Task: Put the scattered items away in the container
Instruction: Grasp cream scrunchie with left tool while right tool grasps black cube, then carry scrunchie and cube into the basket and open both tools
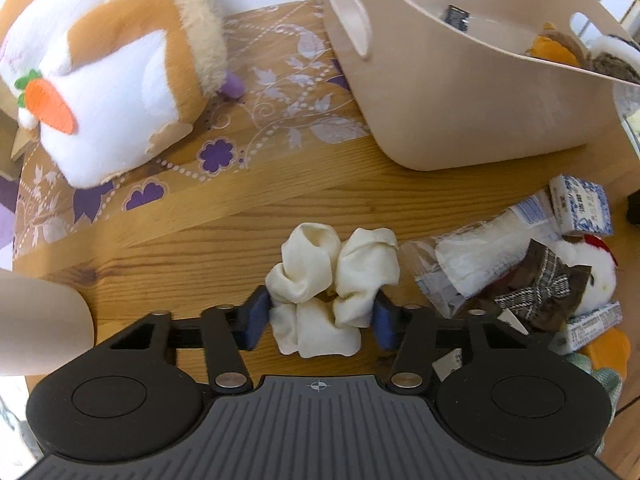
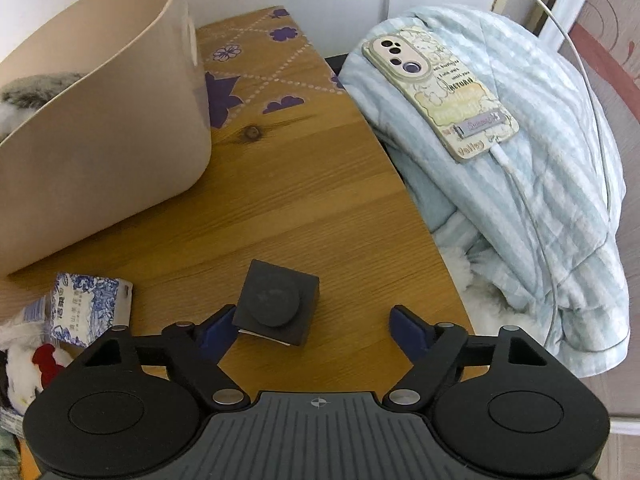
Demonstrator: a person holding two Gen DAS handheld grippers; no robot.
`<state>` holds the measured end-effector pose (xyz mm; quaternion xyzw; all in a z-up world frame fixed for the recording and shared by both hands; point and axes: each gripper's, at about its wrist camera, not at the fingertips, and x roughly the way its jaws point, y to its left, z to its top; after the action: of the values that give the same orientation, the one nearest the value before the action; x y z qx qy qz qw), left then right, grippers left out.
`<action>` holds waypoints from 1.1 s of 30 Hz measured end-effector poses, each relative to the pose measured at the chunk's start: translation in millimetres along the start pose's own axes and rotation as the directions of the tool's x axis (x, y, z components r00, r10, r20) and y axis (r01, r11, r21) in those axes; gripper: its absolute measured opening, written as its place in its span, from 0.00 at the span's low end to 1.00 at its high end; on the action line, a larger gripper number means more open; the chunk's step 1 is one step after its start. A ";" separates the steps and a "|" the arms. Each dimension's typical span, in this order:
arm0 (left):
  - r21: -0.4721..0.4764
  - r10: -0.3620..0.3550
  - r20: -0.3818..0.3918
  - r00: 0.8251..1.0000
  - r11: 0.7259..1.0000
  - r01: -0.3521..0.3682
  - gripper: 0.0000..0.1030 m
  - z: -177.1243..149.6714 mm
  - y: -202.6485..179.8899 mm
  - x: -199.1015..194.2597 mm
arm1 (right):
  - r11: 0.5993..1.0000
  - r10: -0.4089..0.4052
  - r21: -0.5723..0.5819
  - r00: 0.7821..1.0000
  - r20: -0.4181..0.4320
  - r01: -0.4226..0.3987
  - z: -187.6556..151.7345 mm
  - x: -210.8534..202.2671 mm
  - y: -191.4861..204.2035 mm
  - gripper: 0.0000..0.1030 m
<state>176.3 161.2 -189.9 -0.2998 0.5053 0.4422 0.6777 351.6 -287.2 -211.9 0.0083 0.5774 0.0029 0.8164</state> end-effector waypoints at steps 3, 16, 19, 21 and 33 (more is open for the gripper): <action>0.004 -0.001 0.001 1.000 1.000 0.001 0.21 0.8 -3.8 -0.8 | 1.000 0.006 -0.013 1.000 0.008 -0.006 -0.7 -3.2 0.8 0.56; -0.008 0.002 -0.010 1.000 1.000 -0.002 0.15 -16.6 -3.9 -7.1 | 0.999 0.042 0.012 0.999 0.026 -0.042 -9.6 -11.2 -8.2 0.28; -0.017 0.004 -0.006 1.000 1.000 -0.004 0.15 -18.2 -2.2 -9.6 | 0.998 0.054 0.024 0.998 0.033 -0.054 -12.0 -11.7 -9.6 0.28; -0.019 0.005 -0.001 1.000 1.000 -0.005 0.15 -19.8 -2.1 -12.2 | 0.997 0.065 0.030 0.997 0.043 -0.067 -15.2 -14.1 -10.5 0.28; -0.021 -0.014 0.055 0.998 1.000 0.015 0.15 -17.9 -5.4 -29.8 | 0.996 0.089 0.018 0.987 0.133 -0.092 -18.7 -43.8 -13.0 0.28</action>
<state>170.8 134.8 -167.3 -0.2985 0.4795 0.4507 0.6913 319.2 -300.7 -177.0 0.0447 0.5212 0.0325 0.8516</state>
